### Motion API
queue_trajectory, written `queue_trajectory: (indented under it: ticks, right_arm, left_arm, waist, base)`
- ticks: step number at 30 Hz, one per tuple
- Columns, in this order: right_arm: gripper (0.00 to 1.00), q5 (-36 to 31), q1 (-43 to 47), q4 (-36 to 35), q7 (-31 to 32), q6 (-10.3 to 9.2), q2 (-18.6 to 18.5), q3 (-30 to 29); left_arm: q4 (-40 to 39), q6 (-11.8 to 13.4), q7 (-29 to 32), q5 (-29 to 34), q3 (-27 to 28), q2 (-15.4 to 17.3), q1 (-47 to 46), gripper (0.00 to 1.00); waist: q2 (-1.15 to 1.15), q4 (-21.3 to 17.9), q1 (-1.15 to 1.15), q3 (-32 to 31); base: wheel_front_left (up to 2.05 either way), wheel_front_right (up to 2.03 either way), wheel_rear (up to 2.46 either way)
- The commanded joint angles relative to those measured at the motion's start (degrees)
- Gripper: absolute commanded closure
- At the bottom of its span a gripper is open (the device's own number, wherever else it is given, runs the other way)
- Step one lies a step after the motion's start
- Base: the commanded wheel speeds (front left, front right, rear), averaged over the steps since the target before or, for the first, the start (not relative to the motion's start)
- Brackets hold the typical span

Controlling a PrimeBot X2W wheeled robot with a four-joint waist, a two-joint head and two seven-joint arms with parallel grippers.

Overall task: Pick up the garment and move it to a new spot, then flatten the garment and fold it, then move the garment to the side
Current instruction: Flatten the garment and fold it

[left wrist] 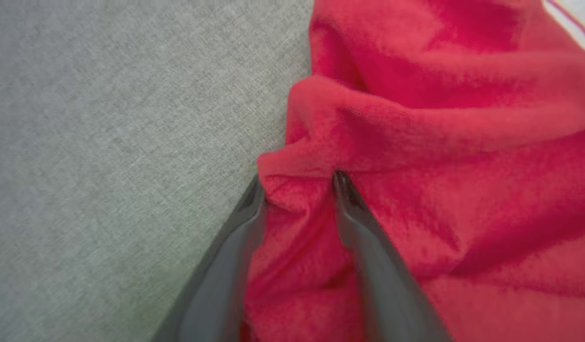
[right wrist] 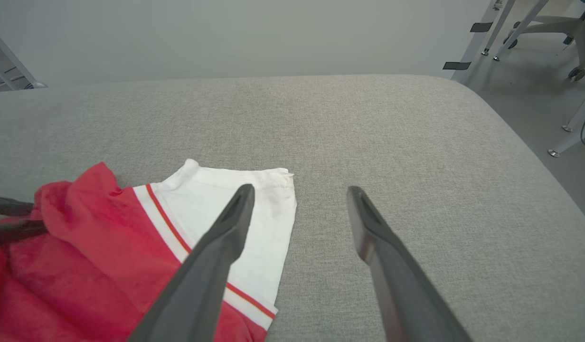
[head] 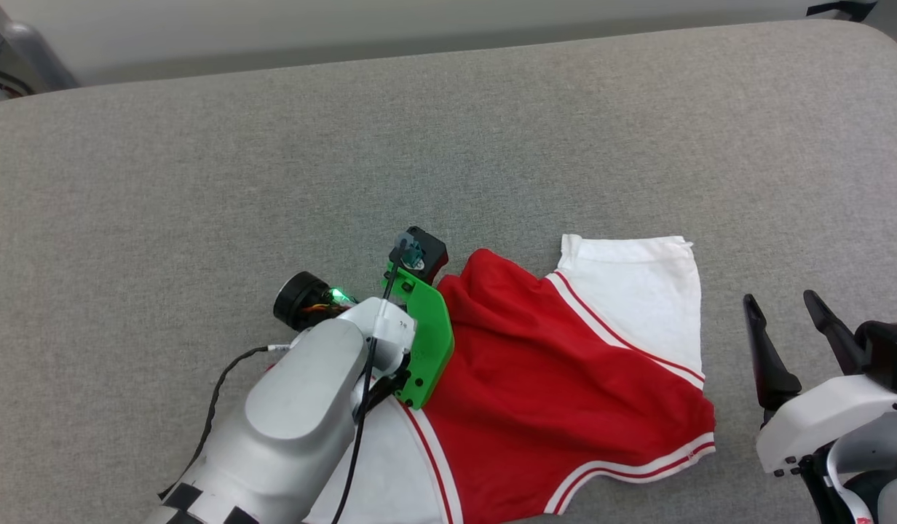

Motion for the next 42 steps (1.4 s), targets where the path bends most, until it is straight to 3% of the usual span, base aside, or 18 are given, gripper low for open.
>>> queue_trajectory:
  ticks: [1,6,15,24,25,26,34,42]
  right_arm:
    - [0.0,-0.3,-0.4,0.2,-0.3,-0.04,0.0,0.0]
    - [0.0,-0.5,-0.4,0.6,-0.4,-0.04,0.1,0.2]
    - [0.0,-0.5,-0.4,0.5,-0.7,-0.04,0.3,0.0]
    - [0.0,-0.8,-1.5,0.8,-1.7,-0.04,0.8,0.8]
    - [0.0,-0.9,-1.7,1.0,-1.8,-0.04,0.9,1.0]
    - [0.0,-1.0,-1.8,1.2,-1.9,-0.04,0.9,1.2]
    - [0.0,-0.9,-2.6,2.4,-3.0,-0.04,1.2,2.0]
    - [0.0,-0.3,-2.4,3.6,-4.2,-0.04,0.3,0.9]
  left_arm:
    - [1.4,-0.2,-1.0,-0.7,-0.9,0.3,0.1,1.0]
    - [3.0,1.0,-8.0,2.1,-1.4,0.6,-2.4,1.0]
    - [6.2,6.7,-22.6,8.1,-1.4,-0.5,-10.3,1.0]
    - [13.3,7.2,-31.4,9.1,-1.3,-3.6,-18.4,1.0]
    - [14.6,7.0,-31.8,8.7,-1.2,-4.0,-18.8,0.72]
    - [15.8,7.0,-32.0,8.5,-1.3,-4.3,-19.0,0.0]
    - [23.4,6.2,-37.0,6.2,-0.6,-5.2,-18.9,0.0]
    - [24.9,5.6,-43.0,2.6,2.4,-5.2,-16.8,0.0]
  waist:
    - [0.0,0.2,0.0,-0.4]
    - [0.0,0.6,0.0,-1.7]
    - [0.0,-0.1,0.0,-2.8]
    - [0.0,-2.4,0.0,-0.5]
    - [0.0,-2.7,0.0,-0.2]
    - [0.0,-2.8,0.0,-0.1]
    - [0.0,-1.9,0.0,-0.5]
    - [0.0,2.8,0.0,-4.9]
  base:
    - [0.0,0.0,0.0]
    - [0.0,0.0,0.0]
    - [0.0,0.0,0.0]
    - [0.0,0.0,0.0]
    - [0.0,0.0,0.0]
    - [0.0,0.0,0.0]
    - [0.0,0.0,0.0]
    - [0.0,0.0,0.0]
